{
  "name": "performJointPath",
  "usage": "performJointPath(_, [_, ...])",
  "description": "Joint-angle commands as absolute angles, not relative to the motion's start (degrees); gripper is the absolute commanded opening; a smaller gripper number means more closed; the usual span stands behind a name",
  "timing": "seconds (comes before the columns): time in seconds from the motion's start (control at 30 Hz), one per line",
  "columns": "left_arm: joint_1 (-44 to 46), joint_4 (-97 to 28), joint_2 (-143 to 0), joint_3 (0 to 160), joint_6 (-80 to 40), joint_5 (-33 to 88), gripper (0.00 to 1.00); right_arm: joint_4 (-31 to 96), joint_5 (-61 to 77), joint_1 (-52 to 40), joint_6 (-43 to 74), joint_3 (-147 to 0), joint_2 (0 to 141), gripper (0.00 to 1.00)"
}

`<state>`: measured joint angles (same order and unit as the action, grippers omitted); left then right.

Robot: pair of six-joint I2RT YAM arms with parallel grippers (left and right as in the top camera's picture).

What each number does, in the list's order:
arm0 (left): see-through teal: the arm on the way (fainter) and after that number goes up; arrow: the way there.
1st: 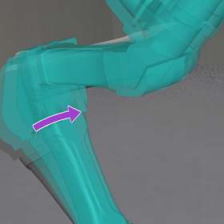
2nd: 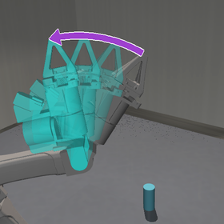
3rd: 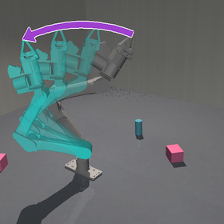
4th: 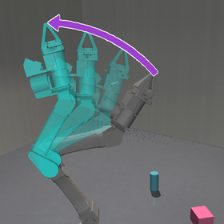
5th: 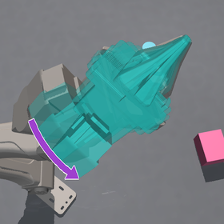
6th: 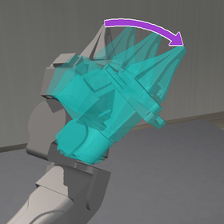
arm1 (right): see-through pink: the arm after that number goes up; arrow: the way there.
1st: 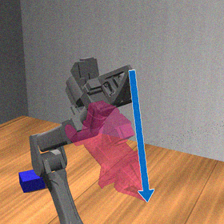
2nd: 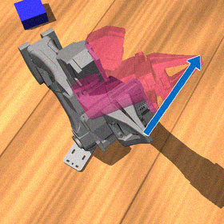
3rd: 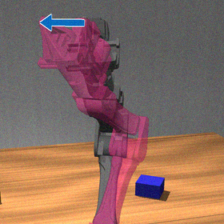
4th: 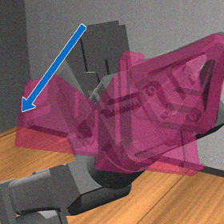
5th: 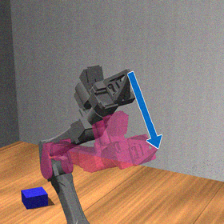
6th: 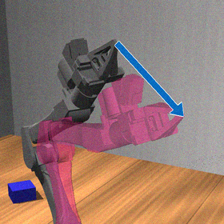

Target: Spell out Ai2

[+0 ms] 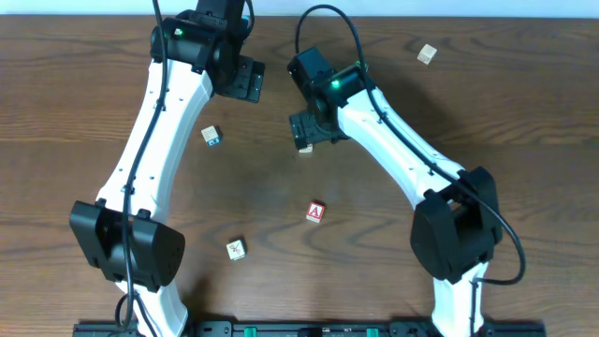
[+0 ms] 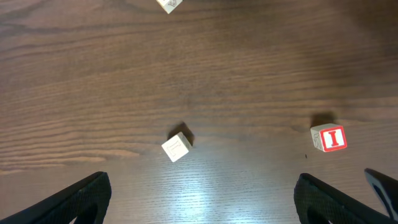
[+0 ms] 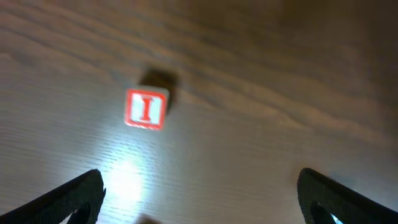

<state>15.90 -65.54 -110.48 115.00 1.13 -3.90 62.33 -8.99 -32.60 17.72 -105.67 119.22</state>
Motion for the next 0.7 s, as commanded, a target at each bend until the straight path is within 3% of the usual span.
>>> performJointPath(0.0, [15.79, -65.52, -109.4, 115.0, 1.15, -4.89, 0.95, 61.67, -8.27, -32.84, 15.79, -108.99, 118.67, 0.99])
performJointPath(0.13, [15.79, -65.58, -109.4, 115.0, 1.15, -4.89, 0.95, 58.02, -1.96, -32.03, 17.19, -108.97, 119.2, 0.99])
performJointPath(0.27, [15.79, -65.69, -109.4, 115.0, 1.13, -4.86, 0.96, 58.72, -8.27, -31.83, 19.27, -108.97, 121.05, 0.99])
performJointPath(0.67, [15.79, -66.57, -109.4, 115.0, 1.15, -4.89, 0.95, 56.82, -6.28, -32.4, 20.91, -114.28, 124.88, 0.96])
